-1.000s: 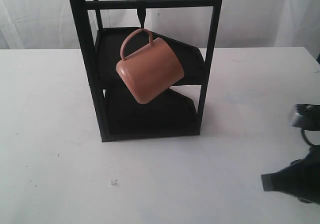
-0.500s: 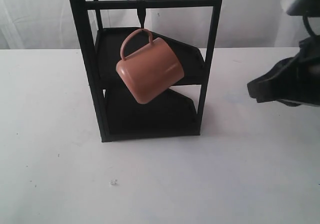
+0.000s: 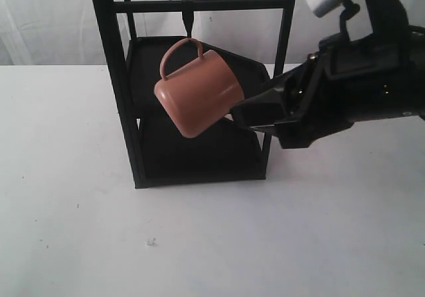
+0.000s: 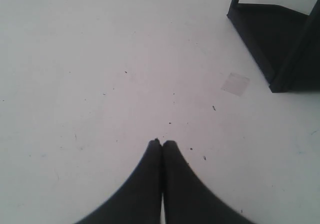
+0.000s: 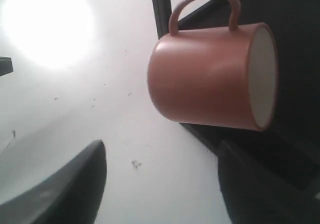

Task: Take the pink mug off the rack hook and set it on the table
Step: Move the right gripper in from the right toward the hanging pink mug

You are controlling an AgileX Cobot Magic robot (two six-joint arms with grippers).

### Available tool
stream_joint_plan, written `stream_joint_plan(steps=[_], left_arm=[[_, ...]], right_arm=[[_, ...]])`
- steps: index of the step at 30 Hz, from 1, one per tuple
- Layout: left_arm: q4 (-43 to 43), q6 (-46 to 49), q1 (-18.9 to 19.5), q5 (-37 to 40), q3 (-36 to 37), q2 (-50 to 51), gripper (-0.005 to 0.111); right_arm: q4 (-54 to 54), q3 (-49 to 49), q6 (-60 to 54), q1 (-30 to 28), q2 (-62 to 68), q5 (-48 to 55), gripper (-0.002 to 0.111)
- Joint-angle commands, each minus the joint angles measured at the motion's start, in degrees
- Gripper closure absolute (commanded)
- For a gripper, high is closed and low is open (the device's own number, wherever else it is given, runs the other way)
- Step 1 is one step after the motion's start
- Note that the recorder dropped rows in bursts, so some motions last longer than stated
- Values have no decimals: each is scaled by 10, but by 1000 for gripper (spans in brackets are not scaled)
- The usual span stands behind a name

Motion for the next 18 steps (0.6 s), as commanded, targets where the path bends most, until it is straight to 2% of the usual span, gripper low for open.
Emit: stream_joint_plan(steps=[1,5,11,15,18], left_arm=[[0,0,-4,-2,0,-2,107],[0,0,-4,-2,0,-2,107],[0,0,-4,-2,0,-2,107],[0,0,-4,-2,0,-2,107],[0,0,-4,-2,0,-2,107]], right_arm=[[11,-1,-10,14,4,-55,47],[-14,-1,-10,14,6,-118,47],[-14,-1,-16,31,45,-110,47],[-12,-2,-77,41,57,-116,47],[1,-2,-81,41,55,-128,47]])
